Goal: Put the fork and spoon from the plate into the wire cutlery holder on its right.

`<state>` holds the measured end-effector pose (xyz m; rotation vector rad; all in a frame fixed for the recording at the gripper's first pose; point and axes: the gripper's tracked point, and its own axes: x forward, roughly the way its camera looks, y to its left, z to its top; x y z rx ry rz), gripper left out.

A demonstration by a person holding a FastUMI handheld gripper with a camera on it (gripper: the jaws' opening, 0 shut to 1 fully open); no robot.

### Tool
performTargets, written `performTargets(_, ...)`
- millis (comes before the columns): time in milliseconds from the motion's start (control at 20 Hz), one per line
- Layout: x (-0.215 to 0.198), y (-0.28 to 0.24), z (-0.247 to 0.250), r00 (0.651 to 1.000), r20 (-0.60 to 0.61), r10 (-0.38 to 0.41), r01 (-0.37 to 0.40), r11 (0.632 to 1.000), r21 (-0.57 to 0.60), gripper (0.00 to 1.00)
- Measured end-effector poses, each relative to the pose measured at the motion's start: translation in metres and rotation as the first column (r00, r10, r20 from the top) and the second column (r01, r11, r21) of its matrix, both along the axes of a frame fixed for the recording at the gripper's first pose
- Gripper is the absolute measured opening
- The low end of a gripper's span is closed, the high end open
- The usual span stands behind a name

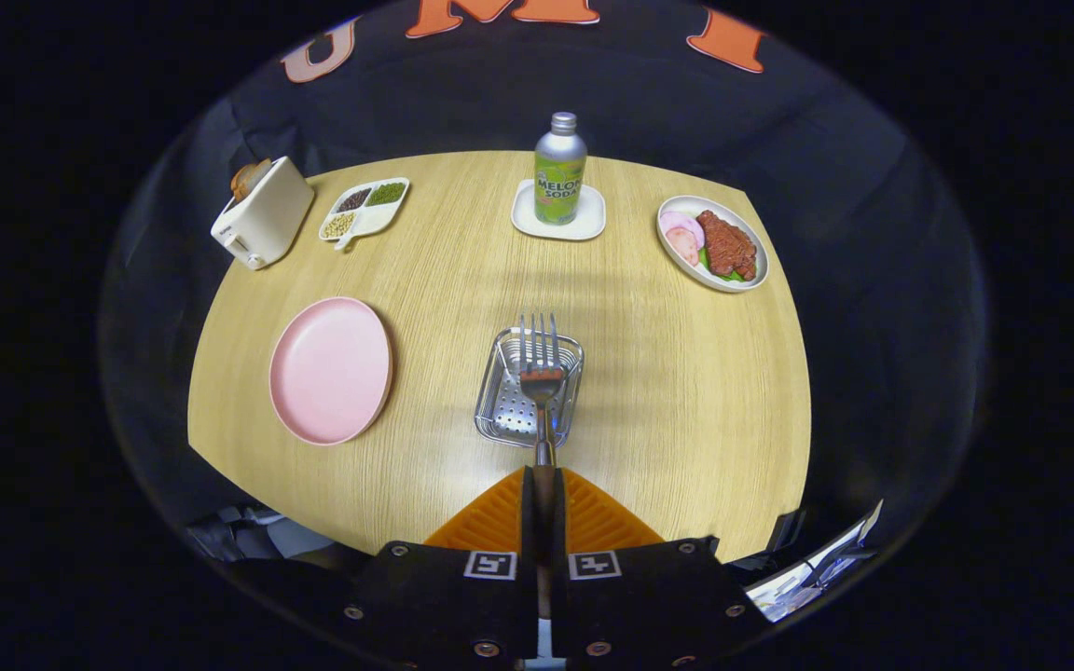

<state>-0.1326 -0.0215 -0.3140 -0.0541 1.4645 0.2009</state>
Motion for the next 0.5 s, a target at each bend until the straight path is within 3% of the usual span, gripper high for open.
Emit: performTargets(500,0.014,0.001,-0.015,0.999,-0.039,0.026,-0.026,1.0,0.015,0.1)
